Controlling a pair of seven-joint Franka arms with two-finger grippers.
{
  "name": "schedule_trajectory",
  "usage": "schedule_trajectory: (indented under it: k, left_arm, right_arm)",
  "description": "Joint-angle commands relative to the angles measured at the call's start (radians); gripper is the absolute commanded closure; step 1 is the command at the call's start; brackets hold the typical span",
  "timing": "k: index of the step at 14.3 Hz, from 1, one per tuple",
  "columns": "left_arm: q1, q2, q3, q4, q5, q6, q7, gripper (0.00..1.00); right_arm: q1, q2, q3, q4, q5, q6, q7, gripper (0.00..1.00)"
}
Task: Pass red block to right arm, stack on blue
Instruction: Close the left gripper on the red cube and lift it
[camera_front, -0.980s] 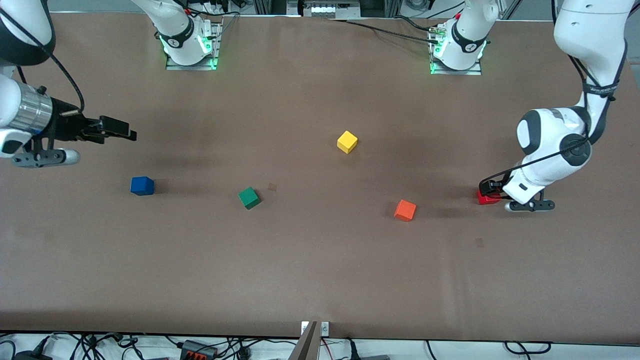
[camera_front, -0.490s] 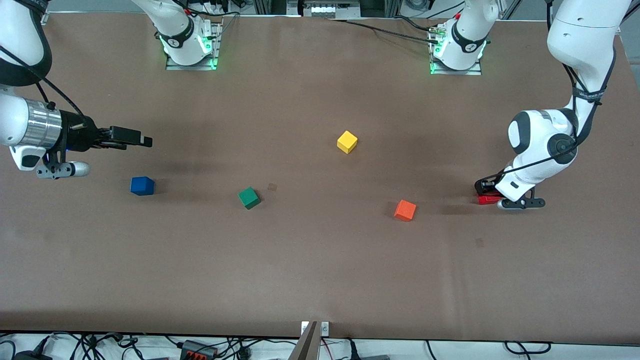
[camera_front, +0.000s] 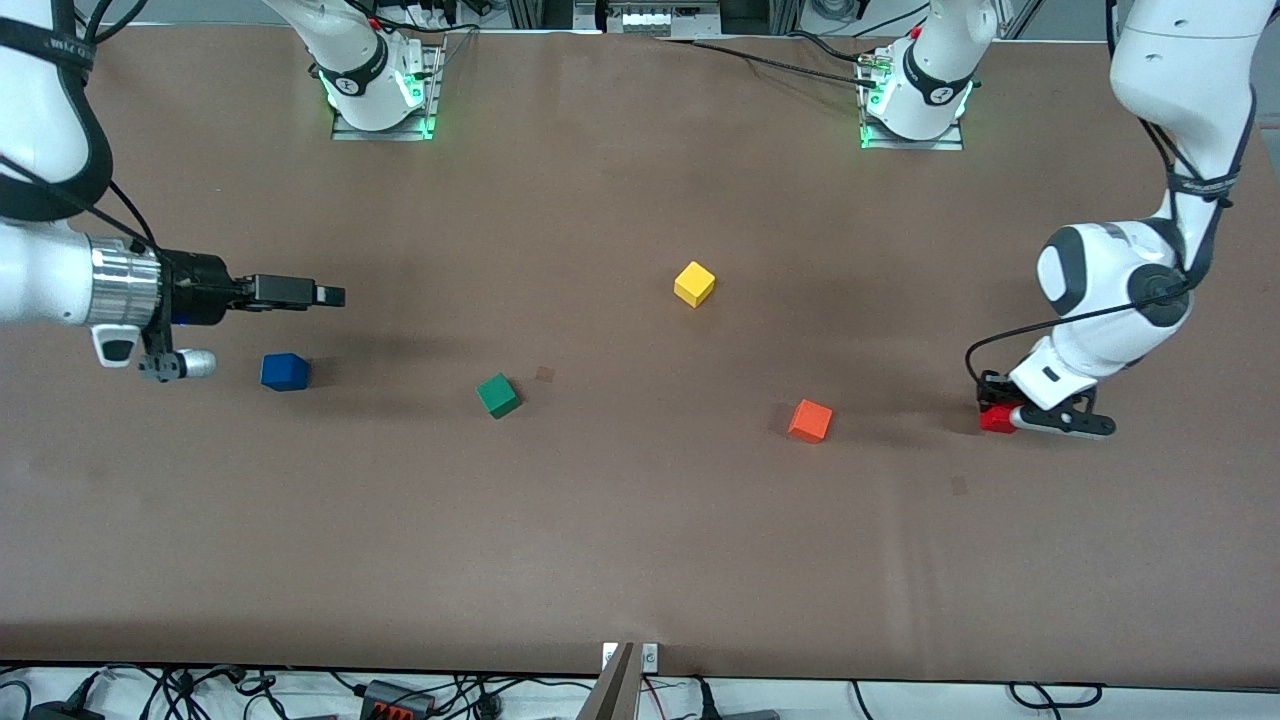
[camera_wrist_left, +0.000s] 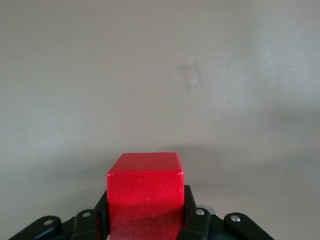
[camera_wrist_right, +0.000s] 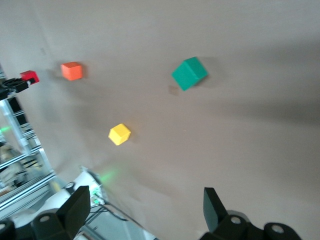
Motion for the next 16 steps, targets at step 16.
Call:
schedule_trajectory:
  k: [16]
  left_arm:
    - [0.007, 0.006, -0.135, 0.417, -0.594, -0.516, 0.902, 0.77]
  right_arm:
    - [0.040, 0.222, 0.009, 0.011, 0.713, -0.018, -0.236, 0.00]
